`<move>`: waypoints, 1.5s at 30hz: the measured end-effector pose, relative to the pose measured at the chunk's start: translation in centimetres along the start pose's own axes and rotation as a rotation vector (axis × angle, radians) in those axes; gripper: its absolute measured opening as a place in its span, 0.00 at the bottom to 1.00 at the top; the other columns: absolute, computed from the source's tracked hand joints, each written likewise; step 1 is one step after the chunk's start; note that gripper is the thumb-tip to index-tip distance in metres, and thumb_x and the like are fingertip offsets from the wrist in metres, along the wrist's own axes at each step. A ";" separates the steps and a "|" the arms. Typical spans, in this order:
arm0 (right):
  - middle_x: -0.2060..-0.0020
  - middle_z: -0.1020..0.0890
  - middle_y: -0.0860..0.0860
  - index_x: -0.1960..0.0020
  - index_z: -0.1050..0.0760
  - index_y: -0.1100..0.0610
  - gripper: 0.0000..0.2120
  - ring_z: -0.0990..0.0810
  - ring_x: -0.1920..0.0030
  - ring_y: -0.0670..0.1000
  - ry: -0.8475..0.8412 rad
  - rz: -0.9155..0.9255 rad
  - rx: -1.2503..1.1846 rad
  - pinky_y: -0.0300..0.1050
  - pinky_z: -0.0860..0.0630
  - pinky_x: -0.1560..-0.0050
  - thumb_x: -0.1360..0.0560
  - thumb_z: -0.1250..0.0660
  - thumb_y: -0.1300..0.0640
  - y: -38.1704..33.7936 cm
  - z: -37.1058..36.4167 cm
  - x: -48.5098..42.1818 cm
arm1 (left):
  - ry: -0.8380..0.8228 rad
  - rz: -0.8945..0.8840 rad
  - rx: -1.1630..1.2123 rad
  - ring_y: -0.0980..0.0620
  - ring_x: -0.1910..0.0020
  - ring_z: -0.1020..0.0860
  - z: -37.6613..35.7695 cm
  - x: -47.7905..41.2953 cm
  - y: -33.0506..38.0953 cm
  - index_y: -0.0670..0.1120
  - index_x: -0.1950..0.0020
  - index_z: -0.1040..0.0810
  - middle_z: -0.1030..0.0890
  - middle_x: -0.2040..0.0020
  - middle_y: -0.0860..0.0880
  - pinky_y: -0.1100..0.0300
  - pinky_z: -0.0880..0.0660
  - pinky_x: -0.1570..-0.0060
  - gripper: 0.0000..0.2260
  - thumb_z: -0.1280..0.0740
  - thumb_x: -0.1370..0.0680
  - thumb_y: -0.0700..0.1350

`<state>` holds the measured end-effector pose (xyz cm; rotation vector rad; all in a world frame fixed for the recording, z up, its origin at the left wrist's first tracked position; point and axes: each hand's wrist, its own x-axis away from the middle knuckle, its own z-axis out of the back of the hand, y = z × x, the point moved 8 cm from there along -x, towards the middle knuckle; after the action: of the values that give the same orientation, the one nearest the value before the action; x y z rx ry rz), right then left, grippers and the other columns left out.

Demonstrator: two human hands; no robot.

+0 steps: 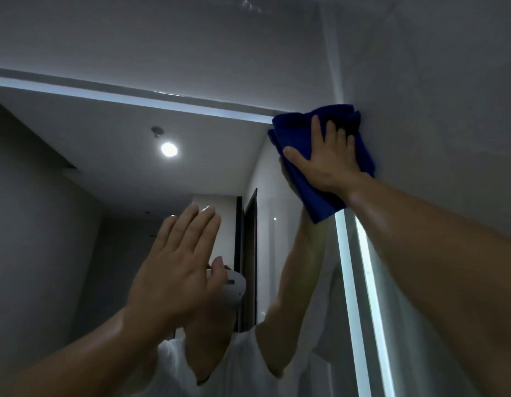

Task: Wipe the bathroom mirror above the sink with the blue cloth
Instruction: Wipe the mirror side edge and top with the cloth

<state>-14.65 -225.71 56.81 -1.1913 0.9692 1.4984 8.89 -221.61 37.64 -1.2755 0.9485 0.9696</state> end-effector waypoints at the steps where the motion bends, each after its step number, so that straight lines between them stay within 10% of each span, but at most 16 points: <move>1: 0.21 0.53 0.61 0.19 0.62 0.54 0.44 0.51 0.22 0.63 -0.005 -0.005 -0.007 0.62 0.58 0.24 0.23 0.56 0.27 0.0 0.3 -0.9 | 0.004 -0.004 0.001 0.44 0.23 0.39 0.0 0.0 0.0 0.40 0.24 0.34 0.33 0.24 0.41 0.46 0.45 0.27 0.29 0.46 0.21 0.55; 11: 0.20 0.50 0.54 0.20 0.61 0.42 0.42 0.48 0.23 0.59 -0.011 0.285 0.008 0.58 0.56 0.23 0.27 0.54 0.24 -2.1 0.4 -0.1 | -0.006 -0.021 -0.020 0.43 0.28 0.33 0.9 -0.4 0.1 0.41 0.28 0.29 0.27 0.29 0.41 0.47 0.43 0.29 0.28 0.44 0.23 0.55; 16: 0.20 0.52 0.54 0.20 0.62 0.43 0.41 0.50 0.22 0.63 -0.021 -0.044 -0.040 0.60 0.54 0.24 0.26 0.57 0.24 0.4 0.6 -2.4 | 0.025 -0.063 -0.058 0.45 0.51 0.25 4.1 -3.4 -1.2 0.47 0.49 0.24 0.23 0.50 0.47 0.52 0.36 0.46 0.14 0.44 0.25 0.53; 22: 0.20 0.52 0.53 0.20 0.60 0.45 0.41 0.51 0.22 0.63 0.015 0.008 -0.036 0.62 0.54 0.25 0.26 0.58 0.24 -5.9 1.1 -3.7 | 0.039 0.157 -0.003 0.46 0.21 0.47 2.8 -3.5 -5.8 0.47 0.23 0.41 0.40 0.22 0.43 0.49 0.53 0.25 0.29 0.49 0.22 0.58; 30: 0.20 0.53 0.49 0.22 0.62 0.36 0.35 0.57 0.21 0.57 0.015 0.525 -0.006 0.63 0.61 0.24 0.24 0.56 0.26 -12.4 -0.7 0.9 | 0.006 0.185 0.068 0.54 0.20 0.57 2.9 -3.5 -5.9 0.46 0.19 0.47 0.49 0.18 0.47 0.57 0.64 0.25 0.35 0.55 0.23 0.61; 35: 0.20 0.53 0.51 0.21 0.60 0.39 0.36 0.56 0.22 0.65 -0.019 -0.028 -0.089 0.67 0.59 0.25 0.24 0.58 0.27 -0.5 0.6 -2.9 | -0.024 0.174 0.059 0.51 0.20 0.53 2.6 -3.5 -5.8 0.45 0.19 0.44 0.46 0.19 0.46 0.54 0.61 0.24 0.37 0.58 0.24 0.63; 39: 0.20 0.54 0.53 0.20 0.60 0.41 0.36 0.59 0.23 0.68 -0.001 -0.128 -0.117 0.70 0.61 0.27 0.23 0.59 0.27 -2.4 0.6 -3.3 | -0.022 0.177 0.046 0.52 0.20 0.54 2.4 -3.6 -5.9 0.46 0.19 0.45 0.46 0.19 0.47 0.54 0.61 0.23 0.36 0.58 0.24 0.63; 45: 0.20 0.53 0.49 0.22 0.59 0.35 0.33 0.60 0.21 0.60 0.023 0.498 -0.026 0.65 0.62 0.25 0.24 0.58 0.27 -12.2 -1.0 1.6 | -0.024 0.171 0.065 0.54 0.20 0.55 2.6 -3.6 -5.8 0.46 0.19 0.46 0.47 0.18 0.48 0.56 0.63 0.25 0.36 0.56 0.23 0.63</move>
<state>-2.68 -223.58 54.74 -1.0294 1.3324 1.8884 13.29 -219.44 43.03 -1.1395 1.0754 1.0750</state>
